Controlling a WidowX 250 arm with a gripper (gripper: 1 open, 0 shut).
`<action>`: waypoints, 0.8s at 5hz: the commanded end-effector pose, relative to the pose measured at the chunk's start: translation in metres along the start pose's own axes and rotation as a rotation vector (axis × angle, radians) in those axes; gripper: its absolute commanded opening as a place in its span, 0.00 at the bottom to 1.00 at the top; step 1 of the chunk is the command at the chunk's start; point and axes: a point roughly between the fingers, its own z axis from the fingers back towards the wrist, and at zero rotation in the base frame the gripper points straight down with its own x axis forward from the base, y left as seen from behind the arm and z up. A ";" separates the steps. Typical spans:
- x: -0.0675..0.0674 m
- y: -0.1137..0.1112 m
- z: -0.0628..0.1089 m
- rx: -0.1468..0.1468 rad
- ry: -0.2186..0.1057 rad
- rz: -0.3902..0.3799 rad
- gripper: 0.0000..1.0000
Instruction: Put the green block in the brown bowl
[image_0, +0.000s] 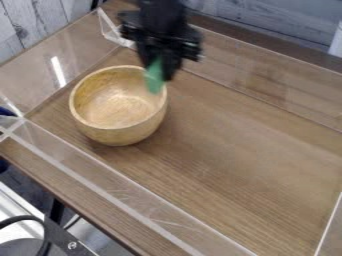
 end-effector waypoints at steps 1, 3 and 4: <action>0.002 0.035 0.005 0.057 -0.055 -0.043 0.00; -0.010 0.043 -0.007 0.113 0.008 0.018 0.00; -0.013 0.043 -0.013 0.133 0.039 0.042 1.00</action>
